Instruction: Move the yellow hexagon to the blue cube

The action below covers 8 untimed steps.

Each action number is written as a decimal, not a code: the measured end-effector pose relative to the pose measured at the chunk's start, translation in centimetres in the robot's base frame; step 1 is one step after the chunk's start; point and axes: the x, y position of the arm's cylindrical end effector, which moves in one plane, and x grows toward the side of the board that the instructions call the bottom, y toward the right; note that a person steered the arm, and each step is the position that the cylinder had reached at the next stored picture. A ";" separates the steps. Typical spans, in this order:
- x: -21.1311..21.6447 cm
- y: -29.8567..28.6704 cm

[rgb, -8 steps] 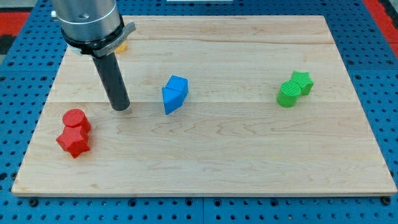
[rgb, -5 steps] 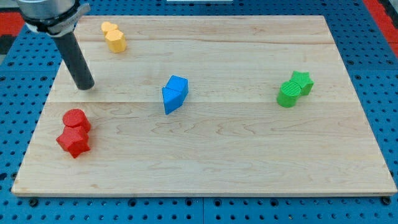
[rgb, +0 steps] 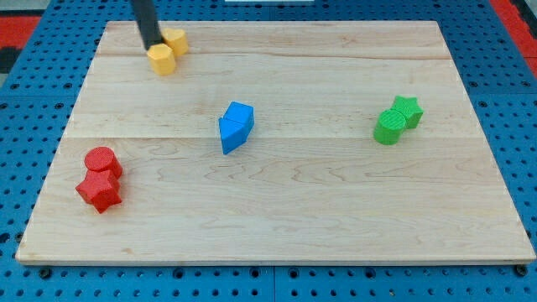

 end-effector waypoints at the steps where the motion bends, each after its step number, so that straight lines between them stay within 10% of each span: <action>1: 2.8 4.5; 6: 8.5 -4.1; 8: 8.7 6.1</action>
